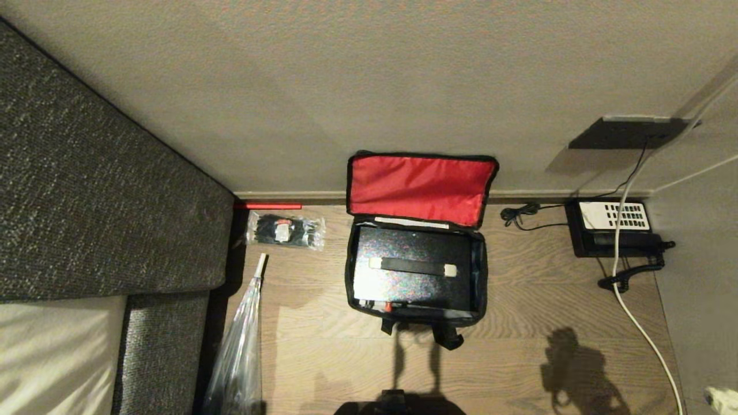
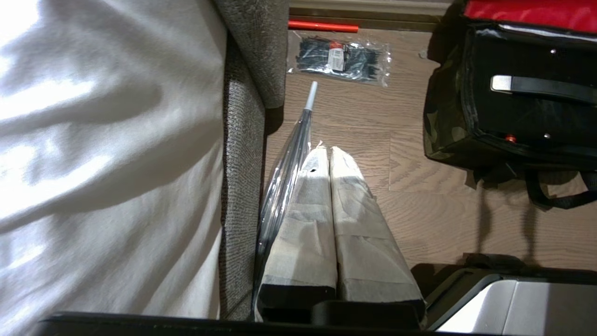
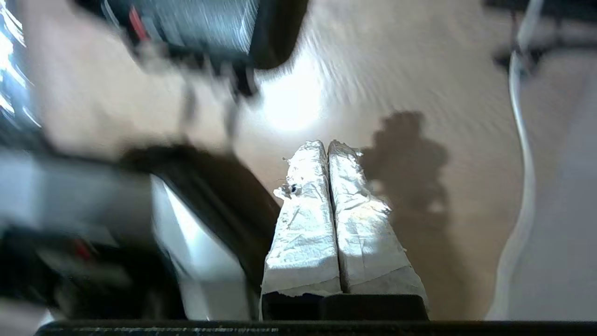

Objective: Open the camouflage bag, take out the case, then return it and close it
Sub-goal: Grip the handle

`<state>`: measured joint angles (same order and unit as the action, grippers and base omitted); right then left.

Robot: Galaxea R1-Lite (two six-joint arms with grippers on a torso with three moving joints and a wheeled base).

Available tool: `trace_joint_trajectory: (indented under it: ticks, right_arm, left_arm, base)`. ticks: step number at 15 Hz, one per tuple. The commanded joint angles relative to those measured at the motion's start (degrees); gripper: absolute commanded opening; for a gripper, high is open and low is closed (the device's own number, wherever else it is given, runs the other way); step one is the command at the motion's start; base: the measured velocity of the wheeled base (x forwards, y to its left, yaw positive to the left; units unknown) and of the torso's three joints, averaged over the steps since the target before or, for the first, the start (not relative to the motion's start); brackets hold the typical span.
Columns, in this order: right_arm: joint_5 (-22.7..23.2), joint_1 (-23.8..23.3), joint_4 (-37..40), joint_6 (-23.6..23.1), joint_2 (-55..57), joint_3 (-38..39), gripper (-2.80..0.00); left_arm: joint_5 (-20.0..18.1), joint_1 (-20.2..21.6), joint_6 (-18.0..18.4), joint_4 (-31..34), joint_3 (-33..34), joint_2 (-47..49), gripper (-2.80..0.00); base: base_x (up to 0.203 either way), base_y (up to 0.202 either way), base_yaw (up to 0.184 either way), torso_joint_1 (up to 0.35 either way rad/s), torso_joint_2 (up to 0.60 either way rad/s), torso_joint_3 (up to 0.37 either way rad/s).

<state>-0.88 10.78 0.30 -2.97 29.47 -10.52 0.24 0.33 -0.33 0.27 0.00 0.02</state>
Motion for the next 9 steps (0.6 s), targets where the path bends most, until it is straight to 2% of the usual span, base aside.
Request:
trace_joint_trajectory:
  ticks: [1, 3, 4, 6, 7, 8, 9]
  right_arm:
    - [2.9, -7.0, 7.1, -3.4, -18.0, 3.6, -2.80]
    - [4.1, -8.9, 8.8, -5.3, -26.7, 4.7, -2.80]
    - [3.7, -9.3, 9.3, -4.5, -29.3, 5.1, -2.80]
    - [1.0, -10.1, 10.0, 1.8, -29.7, 6.5, -2.80]
    - [1.1, -10.2, 10.0, 1.2, -29.6, 6.6, -2.80]
    - [1.9, -10.2, 9.9, -2.5, -29.6, 6.6, -2.80]
    - [2.3, -10.2, 10.0, -2.8, -29.6, 6.6, -2.80]
  left_arm:
    - [0.0, 0.0, 0.0, 0.0, 0.1, -0.1, -2.80]
    - [0.0, 0.0, 0.0, 0.0, 0.2, -0.1, -2.80]
    - [0.0, 0.0, -0.1, 0.0, 0.1, -0.1, -2.80]
    - [0.0, 0.0, 0.0, 0.0, 0.2, -0.1, -2.80]
    - [0.0, 0.0, 0.0, 0.0, 0.1, -0.1, -2.80]
    - [0.0, 0.0, 0.0, 0.0, 0.1, -0.1, -2.80]
    - [0.0, 0.0, 0.0, 0.0, 0.1, -0.1, -2.80]
  base:
    - [0.000, 0.000, 0.000, 0.000, 0.00, 0.000]
    - [0.000, 0.000, 0.000, 0.000, 0.00, 0.000]
    - [0.000, 0.000, 0.000, 0.000, 0.00, 0.000]
    - [0.000, 0.000, 0.000, 0.000, 0.00, 0.000]
    - [0.000, 0.000, 0.000, 0.000, 0.00, 0.000]
    - [0.000, 0.000, 0.000, 0.000, 0.00, 0.000]
    - [0.000, 0.000, 0.000, 0.000, 0.00, 0.000]
